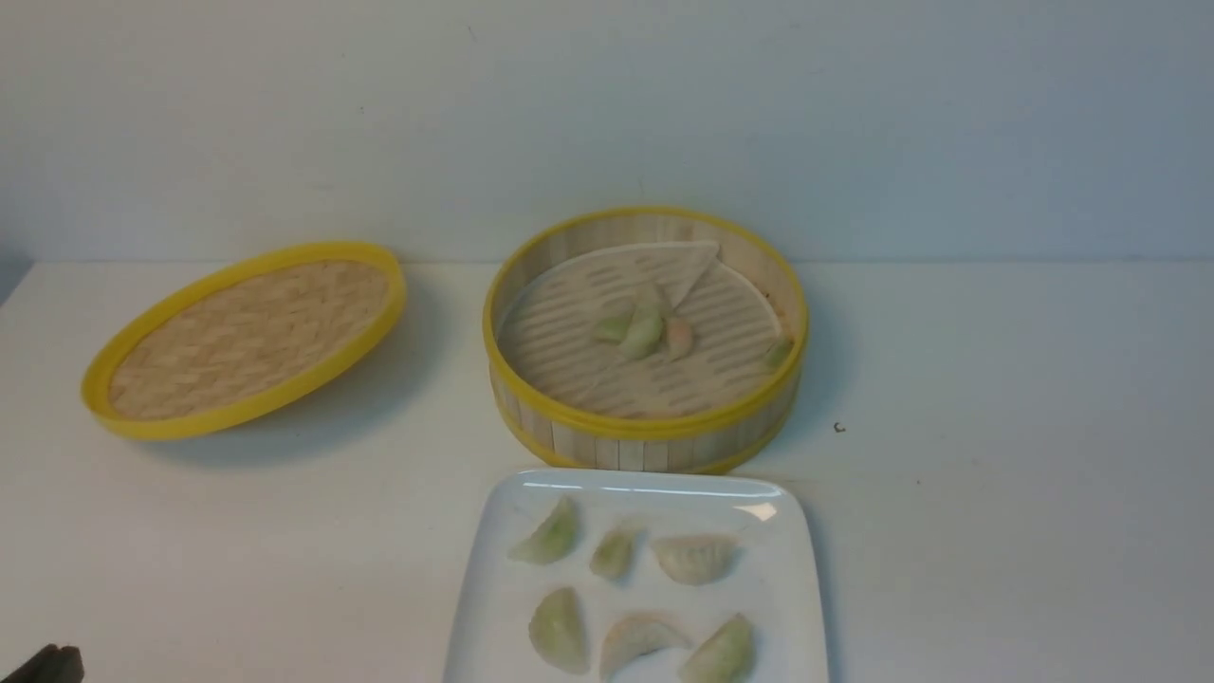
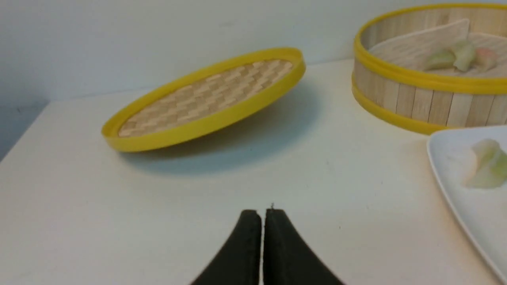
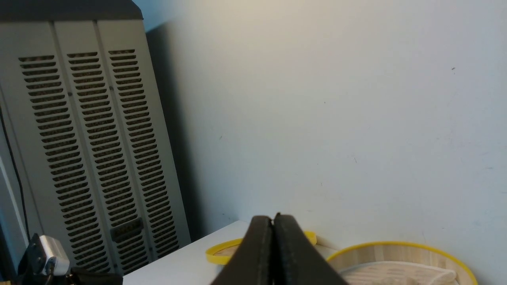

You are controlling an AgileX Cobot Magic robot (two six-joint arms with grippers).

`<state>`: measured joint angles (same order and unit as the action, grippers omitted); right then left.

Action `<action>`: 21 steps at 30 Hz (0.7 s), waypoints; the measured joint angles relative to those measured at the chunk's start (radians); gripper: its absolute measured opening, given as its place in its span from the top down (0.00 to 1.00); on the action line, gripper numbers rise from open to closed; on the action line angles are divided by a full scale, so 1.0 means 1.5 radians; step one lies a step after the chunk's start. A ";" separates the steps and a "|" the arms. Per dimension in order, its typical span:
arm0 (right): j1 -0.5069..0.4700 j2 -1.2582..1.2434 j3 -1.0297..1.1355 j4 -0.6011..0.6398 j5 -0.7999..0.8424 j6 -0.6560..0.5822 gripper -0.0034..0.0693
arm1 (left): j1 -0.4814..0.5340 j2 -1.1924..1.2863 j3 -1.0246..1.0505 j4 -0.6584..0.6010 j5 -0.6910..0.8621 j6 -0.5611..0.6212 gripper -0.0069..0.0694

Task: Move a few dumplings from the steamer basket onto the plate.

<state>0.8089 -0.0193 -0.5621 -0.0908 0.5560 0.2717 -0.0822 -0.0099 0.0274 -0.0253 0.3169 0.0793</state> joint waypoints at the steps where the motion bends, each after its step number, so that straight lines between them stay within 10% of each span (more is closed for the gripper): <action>1: 0.000 0.000 0.000 0.000 0.001 0.000 0.97 | 0.000 0.000 0.000 -0.001 0.019 0.000 0.92; 21: 0.000 0.000 0.000 -0.001 0.003 0.000 0.97 | 0.000 0.000 0.000 -0.001 0.042 0.000 0.92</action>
<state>0.8089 -0.0193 -0.5621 -0.0930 0.5599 0.2717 -0.0822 -0.0099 0.0277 -0.0261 0.3796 0.0793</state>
